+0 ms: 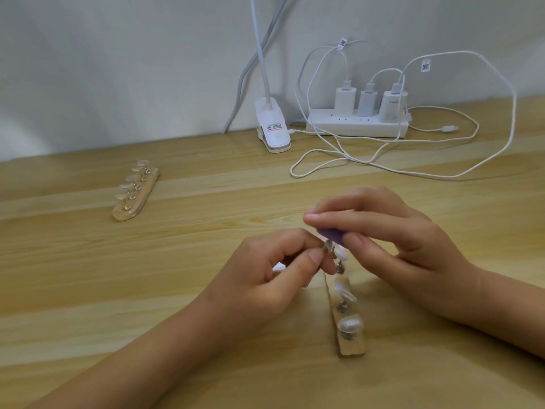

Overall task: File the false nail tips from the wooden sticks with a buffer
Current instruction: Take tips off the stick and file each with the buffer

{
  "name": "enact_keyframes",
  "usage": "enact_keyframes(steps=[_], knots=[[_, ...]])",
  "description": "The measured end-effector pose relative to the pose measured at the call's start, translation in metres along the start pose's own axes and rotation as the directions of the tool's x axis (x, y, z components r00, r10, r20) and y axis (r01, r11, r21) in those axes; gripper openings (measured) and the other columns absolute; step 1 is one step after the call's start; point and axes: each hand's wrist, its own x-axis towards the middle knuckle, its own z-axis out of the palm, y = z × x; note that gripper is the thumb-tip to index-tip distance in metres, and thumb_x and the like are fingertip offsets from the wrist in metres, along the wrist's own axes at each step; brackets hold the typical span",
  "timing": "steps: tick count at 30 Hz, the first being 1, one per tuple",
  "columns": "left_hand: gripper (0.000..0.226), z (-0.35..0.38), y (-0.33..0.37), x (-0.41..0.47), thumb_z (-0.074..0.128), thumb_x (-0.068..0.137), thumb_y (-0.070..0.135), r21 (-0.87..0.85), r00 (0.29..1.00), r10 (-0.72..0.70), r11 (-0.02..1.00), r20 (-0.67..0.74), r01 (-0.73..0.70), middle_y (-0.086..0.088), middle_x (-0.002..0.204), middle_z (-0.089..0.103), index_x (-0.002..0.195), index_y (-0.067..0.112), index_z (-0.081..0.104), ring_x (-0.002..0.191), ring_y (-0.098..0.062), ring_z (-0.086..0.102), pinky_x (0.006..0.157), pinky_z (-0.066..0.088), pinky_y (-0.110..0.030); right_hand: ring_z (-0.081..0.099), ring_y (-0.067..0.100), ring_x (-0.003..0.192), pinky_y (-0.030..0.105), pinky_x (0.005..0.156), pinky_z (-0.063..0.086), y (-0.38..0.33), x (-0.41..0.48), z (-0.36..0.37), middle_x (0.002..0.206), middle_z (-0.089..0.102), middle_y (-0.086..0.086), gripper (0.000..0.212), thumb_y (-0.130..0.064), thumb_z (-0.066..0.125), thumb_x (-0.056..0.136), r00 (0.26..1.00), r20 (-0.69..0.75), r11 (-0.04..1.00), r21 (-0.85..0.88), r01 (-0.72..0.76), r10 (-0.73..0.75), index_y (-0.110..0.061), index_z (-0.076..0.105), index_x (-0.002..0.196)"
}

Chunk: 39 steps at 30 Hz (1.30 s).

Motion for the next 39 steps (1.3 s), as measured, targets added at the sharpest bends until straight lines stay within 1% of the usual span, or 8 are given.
enact_keyframes(steps=[7, 11, 15, 19, 22, 27, 33, 39], knots=[[0.02, -0.0013, -0.0023, 0.0018, 0.045, 0.094, 0.028, -0.032, 0.998, 0.007, 0.999, -0.066, -0.009, 0.019, 0.066, 0.05, 0.085, 0.027, 0.063, 0.063, -0.002, 0.046, 0.065, 0.037, -0.013, 0.059, 0.005, 0.117, 0.012, 0.092, 0.044, 0.0045, 0.0032, -0.0016, 0.117, 0.066, -0.011, 0.029, -0.023, 0.067, 0.086, 0.934, 0.084, 0.843, 0.408, -0.351, 0.347, -0.022, 0.071, 0.115], [0.018, -0.0008, -0.0046, 0.0019, 0.047, 0.094, 0.029, -0.038, 0.995, 0.0, 0.999, -0.1, -0.004, 0.022, 0.066, 0.051, 0.087, 0.029, 0.063, 0.064, -0.002, 0.047, 0.067, 0.038, -0.013, 0.063, 0.008, 0.115, 0.014, 0.092, 0.048, 0.0064, 0.0065, -0.004, 0.121, 0.067, -0.002, 0.04, -0.012, 0.066, 0.08, 0.919, 0.013, 0.751, 0.572, -0.329, 0.393, -0.012, 0.068, 0.119], [0.017, -0.0001, -0.0058, 0.0032, 0.05, 0.092, 0.03, -0.006, 0.991, 0.005, 1.0, -0.132, -0.006, 0.023, 0.068, 0.055, 0.09, 0.027, 0.066, 0.065, 0.0, 0.051, 0.065, 0.038, -0.01, 0.065, 0.019, 0.115, 0.023, 0.095, 0.05, -0.0006, 0.0036, -0.0011, 0.121, 0.068, 0.007, 0.044, -0.011, 0.063, 0.086, 0.951, -0.018, 0.73, 0.646, -0.224, 0.309, -0.017, 0.058, 0.13], [0.018, -0.0016, -0.0073, 0.0028, 0.053, 0.091, 0.032, 0.039, 0.986, -0.005, 0.999, -0.167, 0.012, 0.018, 0.068, 0.057, 0.089, 0.026, 0.071, 0.063, -0.002, 0.051, 0.057, 0.042, -0.021, 0.064, 0.02, 0.116, 0.03, 0.098, 0.05, 0.0001, 0.0018, 0.0014, 0.12, 0.07, -0.001, 0.033, -0.013, 0.064, 0.093, 0.974, -0.019, 0.871, 0.453, -0.191, 0.224, -0.015, 0.06, 0.125], [0.019, -0.0024, -0.0065, 0.0033, 0.055, 0.091, 0.031, 0.103, 0.982, 0.015, 0.995, -0.186, 0.004, 0.016, 0.065, 0.055, 0.087, 0.023, 0.071, 0.059, -0.002, 0.048, 0.055, 0.04, -0.025, 0.064, 0.02, 0.114, 0.031, 0.096, 0.049, 0.0034, -0.0001, 0.0034, 0.12, 0.068, -0.006, 0.027, -0.017, 0.061, 0.091, 0.995, -0.08, 0.977, 0.21, -0.041, 0.059, -0.019, 0.065, 0.118], [0.015, -0.0026, -0.005, 0.0028, 0.058, 0.095, 0.019, 0.125, 0.982, 0.006, 0.992, -0.191, 0.018, 0.018, 0.066, 0.056, 0.089, 0.017, 0.072, 0.059, -0.004, 0.049, 0.057, 0.04, -0.022, 0.061, 0.017, 0.111, 0.031, 0.094, 0.045, 0.0049, -0.0013, 0.0052, 0.116, 0.067, -0.012, 0.032, -0.025, 0.06, 0.089, 0.99, -0.144, 1.0, 0.023, 0.009, -0.005, -0.031, 0.063, 0.12], [0.017, 0.0003, -0.0051, 0.0031, 0.055, 0.094, 0.024, 0.216, 0.98, 0.089, 0.975, -0.179, -0.049, 0.026, 0.069, 0.053, 0.087, 0.019, 0.069, 0.062, 0.002, 0.049, 0.06, 0.038, -0.017, 0.059, 0.014, 0.107, 0.023, 0.091, 0.041, 0.0002, 0.0003, 0.0043, 0.117, 0.063, -0.016, 0.033, -0.023, 0.059, 0.09, 0.992, -0.12, 0.996, -0.083, 0.033, -0.042, -0.023, 0.064, 0.123], [0.017, 0.0015, -0.0061, 0.0033, 0.05, 0.093, 0.029, 0.261, 0.979, 0.11, 0.963, -0.171, -0.063, 0.017, 0.073, 0.055, 0.082, 0.026, 0.063, 0.064, -0.003, 0.049, 0.061, 0.04, -0.018, 0.053, 0.016, 0.099, 0.02, 0.089, 0.038, 0.0012, 0.0009, 0.0029, 0.117, 0.063, -0.008, 0.033, -0.016, 0.055, 0.094, 0.993, -0.092, 0.983, -0.175, 0.053, -0.07, -0.02, 0.062, 0.126]])
